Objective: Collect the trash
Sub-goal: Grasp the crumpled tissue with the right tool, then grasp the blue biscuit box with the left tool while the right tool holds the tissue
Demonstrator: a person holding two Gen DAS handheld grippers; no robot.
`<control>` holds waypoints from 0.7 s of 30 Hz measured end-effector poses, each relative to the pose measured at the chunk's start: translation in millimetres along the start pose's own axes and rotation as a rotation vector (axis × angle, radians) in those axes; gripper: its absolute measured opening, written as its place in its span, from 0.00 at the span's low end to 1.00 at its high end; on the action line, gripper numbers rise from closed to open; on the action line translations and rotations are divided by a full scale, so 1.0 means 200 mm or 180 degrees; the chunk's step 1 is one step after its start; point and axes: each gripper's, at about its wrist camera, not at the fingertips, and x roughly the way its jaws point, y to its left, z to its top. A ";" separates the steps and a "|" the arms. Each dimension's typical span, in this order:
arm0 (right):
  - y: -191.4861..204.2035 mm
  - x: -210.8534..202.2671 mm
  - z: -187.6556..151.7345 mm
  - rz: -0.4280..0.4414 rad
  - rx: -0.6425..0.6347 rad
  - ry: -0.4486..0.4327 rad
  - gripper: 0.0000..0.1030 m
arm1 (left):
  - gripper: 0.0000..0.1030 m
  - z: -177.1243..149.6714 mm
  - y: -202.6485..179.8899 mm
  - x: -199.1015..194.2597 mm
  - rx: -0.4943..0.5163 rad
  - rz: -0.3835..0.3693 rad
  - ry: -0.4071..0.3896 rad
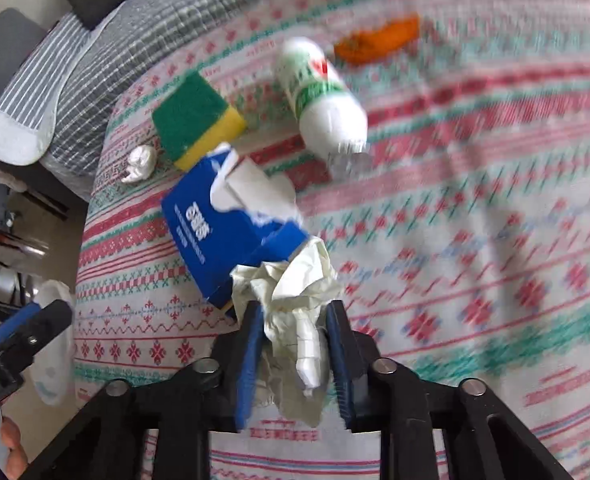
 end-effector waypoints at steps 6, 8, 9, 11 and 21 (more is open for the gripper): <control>-0.12 -0.21 0.06 -0.0092 0.0047 -0.0335 0.24 | 0.89 0.04 -0.18 0.08 -0.0046 -0.0093 -0.0006; -0.20 -0.27 0.08 -0.0157 0.0100 -0.0428 0.24 | 0.89 0.05 -0.23 0.11 -0.0110 -0.0157 -0.0020; -0.23 -0.29 0.09 -0.0189 0.0125 -0.0461 0.24 | 0.89 0.06 -0.26 0.12 -0.0143 -0.0186 -0.0034; -0.31 -0.33 0.11 -0.0272 0.0166 -0.0509 0.24 | 0.89 0.08 -0.30 0.13 -0.0218 -0.0236 -0.0095; -0.56 -0.39 0.12 -0.0485 0.0240 -0.0476 0.24 | 0.77 0.13 -0.48 0.24 -0.0301 -0.0317 -0.0224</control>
